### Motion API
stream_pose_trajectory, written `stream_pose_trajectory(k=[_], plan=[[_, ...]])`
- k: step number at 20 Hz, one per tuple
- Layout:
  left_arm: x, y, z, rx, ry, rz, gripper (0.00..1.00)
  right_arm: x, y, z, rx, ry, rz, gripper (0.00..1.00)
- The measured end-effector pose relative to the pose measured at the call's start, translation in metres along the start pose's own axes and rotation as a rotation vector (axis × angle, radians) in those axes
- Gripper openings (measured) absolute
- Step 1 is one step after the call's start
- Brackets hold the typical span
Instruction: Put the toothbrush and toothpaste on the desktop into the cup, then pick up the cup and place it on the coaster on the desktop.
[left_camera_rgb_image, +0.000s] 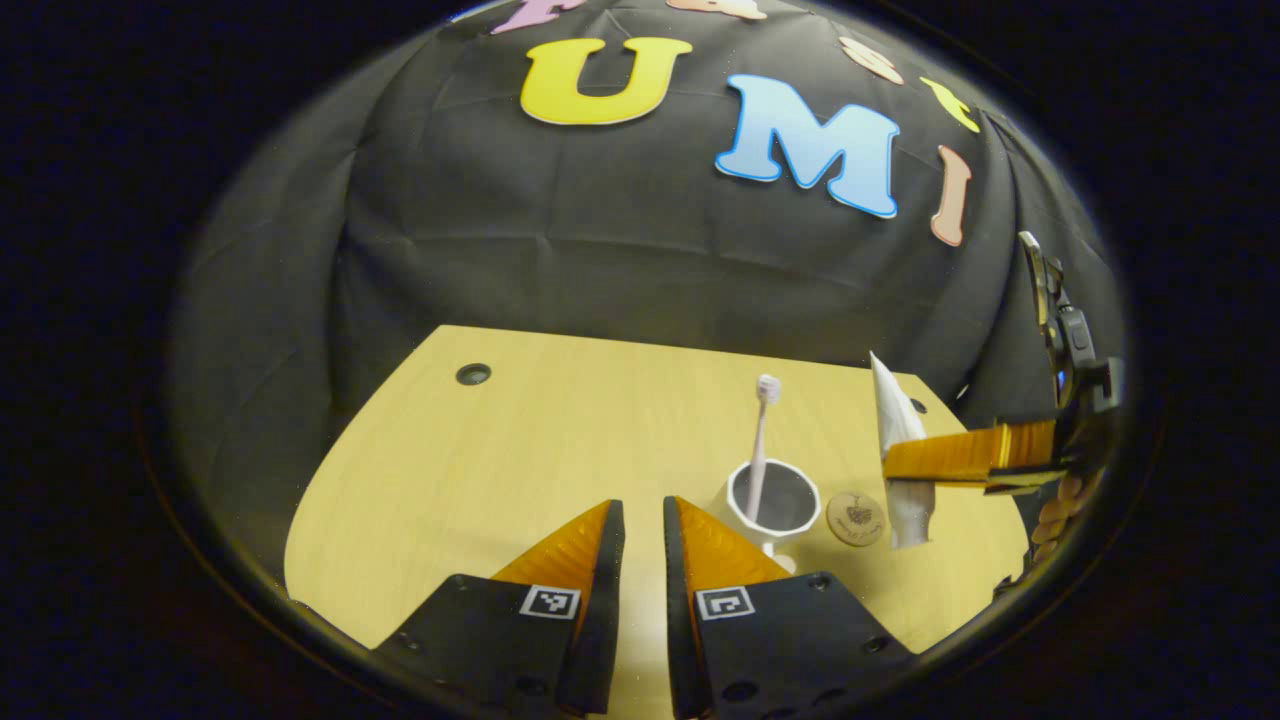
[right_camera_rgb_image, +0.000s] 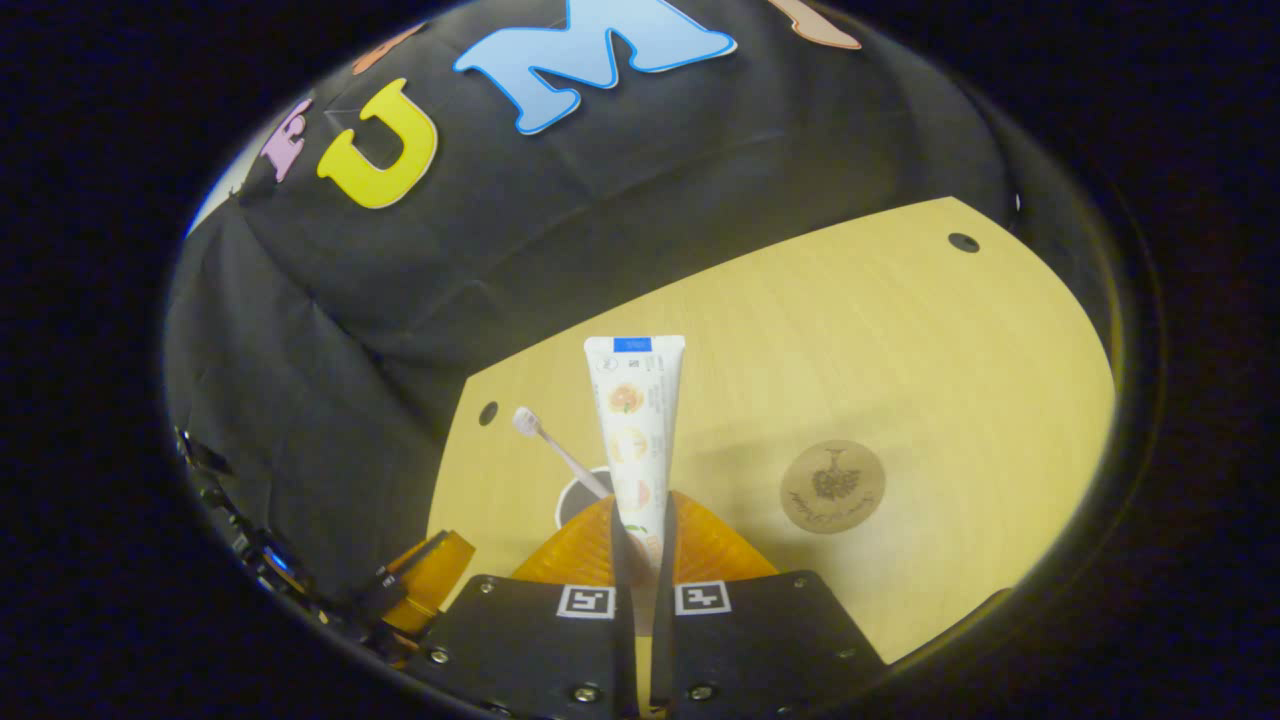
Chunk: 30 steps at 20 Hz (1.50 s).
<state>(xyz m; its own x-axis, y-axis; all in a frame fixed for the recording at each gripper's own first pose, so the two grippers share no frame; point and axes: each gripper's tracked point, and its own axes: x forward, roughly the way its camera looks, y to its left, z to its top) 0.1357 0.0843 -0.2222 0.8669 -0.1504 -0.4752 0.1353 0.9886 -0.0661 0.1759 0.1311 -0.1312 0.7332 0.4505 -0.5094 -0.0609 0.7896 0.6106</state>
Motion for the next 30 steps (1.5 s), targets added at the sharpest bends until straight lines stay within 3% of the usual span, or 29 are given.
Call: stream_pose_trajectory(k=[1,10,13,19,24,25,26,27,30], plan=[[-0.008,0.013,-0.002,-0.004,0.003,0.019,0.27,0.007,0.007,0.004,0.026,-0.002,0.012,0.07],[-0.071,0.103,-0.052,-0.08,0.069,0.174,0.27,0.058,0.02,0.009,0.065,-0.02,-0.008,0.07],[-0.096,0.114,-0.071,-0.096,0.094,0.201,0.27,0.065,0.022,0.005,-0.013,-0.075,-0.017,0.07],[-0.115,0.113,-0.085,-0.095,0.121,0.22,0.28,0.065,0.026,0.008,-0.258,-0.304,-0.041,0.08],[-0.113,0.085,-0.086,-0.063,0.118,0.179,0.29,0.053,0.025,-0.014,-0.243,-0.306,0.003,0.28],[-0.113,0.078,-0.086,-0.054,0.117,0.168,0.27,0.049,0.026,-0.014,-0.244,-0.311,0.005,0.54],[-0.113,0.071,-0.085,-0.045,0.115,0.157,0.27,0.043,0.024,-0.015,-0.248,-0.313,-0.002,0.66],[-0.113,0.063,-0.084,-0.039,0.109,0.143,0.27,0.035,0.023,-0.015,-0.251,-0.318,0.002,0.93],[-0.107,0.038,-0.074,-0.016,0.093,0.1,0.29,0.009,0.021,-0.008,-0.26,-0.349,0.01,0.93]])
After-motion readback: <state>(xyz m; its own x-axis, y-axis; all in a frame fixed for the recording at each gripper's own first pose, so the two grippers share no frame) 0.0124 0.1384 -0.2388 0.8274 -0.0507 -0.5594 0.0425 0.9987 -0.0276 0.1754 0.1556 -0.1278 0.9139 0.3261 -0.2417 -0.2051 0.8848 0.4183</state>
